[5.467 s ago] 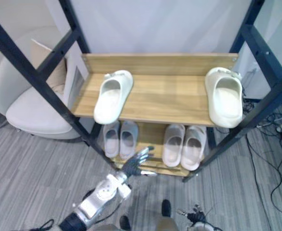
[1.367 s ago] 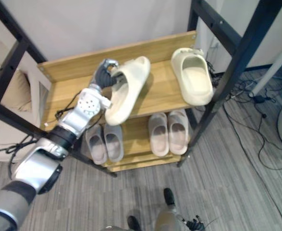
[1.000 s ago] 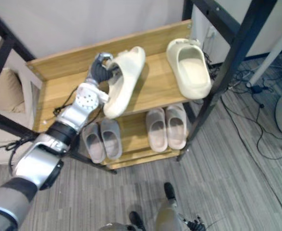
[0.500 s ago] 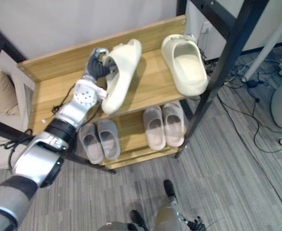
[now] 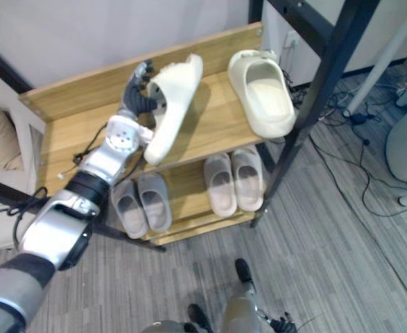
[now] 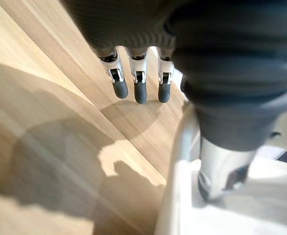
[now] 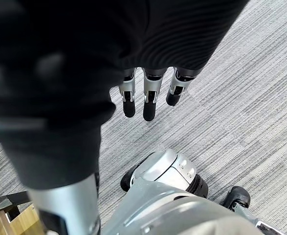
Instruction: Organize the slippers on the shoe rack
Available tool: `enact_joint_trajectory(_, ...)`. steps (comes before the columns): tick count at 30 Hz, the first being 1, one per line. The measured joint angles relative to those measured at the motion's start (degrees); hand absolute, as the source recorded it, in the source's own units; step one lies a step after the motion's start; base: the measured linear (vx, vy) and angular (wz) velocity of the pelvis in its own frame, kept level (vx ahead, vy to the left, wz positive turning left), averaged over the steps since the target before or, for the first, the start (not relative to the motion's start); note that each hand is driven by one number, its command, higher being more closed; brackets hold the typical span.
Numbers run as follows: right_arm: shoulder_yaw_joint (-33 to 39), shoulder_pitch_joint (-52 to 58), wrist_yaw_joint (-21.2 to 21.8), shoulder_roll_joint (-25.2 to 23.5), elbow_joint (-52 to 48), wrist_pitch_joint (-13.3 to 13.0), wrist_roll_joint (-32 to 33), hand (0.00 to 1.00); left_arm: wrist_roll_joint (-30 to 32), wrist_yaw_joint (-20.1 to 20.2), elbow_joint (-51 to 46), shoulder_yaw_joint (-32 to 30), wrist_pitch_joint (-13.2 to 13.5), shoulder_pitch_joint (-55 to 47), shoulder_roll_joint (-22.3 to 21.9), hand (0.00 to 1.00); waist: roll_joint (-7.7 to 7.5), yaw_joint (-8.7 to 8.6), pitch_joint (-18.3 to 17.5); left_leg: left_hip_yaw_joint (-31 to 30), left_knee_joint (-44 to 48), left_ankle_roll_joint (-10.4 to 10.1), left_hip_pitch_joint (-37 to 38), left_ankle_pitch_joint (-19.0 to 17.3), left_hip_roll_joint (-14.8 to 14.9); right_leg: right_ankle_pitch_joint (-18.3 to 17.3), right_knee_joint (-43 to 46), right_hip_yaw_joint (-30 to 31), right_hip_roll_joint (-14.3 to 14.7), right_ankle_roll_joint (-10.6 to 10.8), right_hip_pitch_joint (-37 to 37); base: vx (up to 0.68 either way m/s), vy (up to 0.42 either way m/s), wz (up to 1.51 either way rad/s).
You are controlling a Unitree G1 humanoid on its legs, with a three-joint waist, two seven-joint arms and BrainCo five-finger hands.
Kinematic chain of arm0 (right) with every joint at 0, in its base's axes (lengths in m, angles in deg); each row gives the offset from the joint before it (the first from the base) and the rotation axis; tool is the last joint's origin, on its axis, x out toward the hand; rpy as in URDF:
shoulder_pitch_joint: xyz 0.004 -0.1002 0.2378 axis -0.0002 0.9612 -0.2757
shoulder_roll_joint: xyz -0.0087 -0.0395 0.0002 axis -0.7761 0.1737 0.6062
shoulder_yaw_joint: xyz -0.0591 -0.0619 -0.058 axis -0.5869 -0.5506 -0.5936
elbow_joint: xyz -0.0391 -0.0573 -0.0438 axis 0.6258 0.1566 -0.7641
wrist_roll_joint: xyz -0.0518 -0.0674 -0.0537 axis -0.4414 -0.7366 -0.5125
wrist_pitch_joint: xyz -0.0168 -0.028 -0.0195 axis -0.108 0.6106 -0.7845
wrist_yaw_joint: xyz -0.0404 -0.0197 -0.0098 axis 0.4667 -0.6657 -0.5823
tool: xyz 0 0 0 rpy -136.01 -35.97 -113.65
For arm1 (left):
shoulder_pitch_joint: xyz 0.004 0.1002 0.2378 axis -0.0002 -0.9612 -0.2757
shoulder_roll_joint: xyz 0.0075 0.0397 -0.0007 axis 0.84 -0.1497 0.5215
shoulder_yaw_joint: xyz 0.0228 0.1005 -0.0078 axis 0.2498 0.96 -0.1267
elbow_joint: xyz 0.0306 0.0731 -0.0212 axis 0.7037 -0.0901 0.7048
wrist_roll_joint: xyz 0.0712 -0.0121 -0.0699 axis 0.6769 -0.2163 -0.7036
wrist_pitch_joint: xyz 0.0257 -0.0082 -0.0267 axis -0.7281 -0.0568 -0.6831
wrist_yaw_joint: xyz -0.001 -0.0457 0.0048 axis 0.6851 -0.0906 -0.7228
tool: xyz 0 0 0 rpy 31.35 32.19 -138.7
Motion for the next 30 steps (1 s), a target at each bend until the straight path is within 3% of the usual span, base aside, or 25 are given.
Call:
enact_joint_trajectory(13,-1.1,0.7,0.5,0.8,0.0,0.1,1.5,0.00,-5.1,2.0,-0.3,1.3,0.2,0.0,-1.4,0.00,0.52,-0.10,-0.3,-1.8,0.0,0.1,0.5,0.1,-0.4,0.0,-0.1,-1.0,-0.5,0.0,1.1,0.01,-0.004,0.04)
enact_joint_trajectory(22,-2.6,1.5,0.6,1.8,0.1,0.1,1.6,0.00,-5.2,2.5,-0.6,2.5,0.3,0.0,-2.0,0.00,1.55,-0.22,-1.0,-3.2,0.0,0.2,1.3,0.1,-0.4,0.0,-0.3,-2.0,-0.7,0.0,2.3,0.01,-0.008,0.05)
enact_joint_trajectory(30,-2.7,2.0,0.5,1.8,0.0,0.0,1.6,0.00,-5.2,2.1,-1.5,2.5,0.3,0.5,-2.0,0.00,1.58,-0.28,-1.1,-3.5,0.0,0.2,1.1,0.2,-0.5,0.0,-0.3,-2.4,-0.8,0.0,2.3,0.01,0.000,0.01)
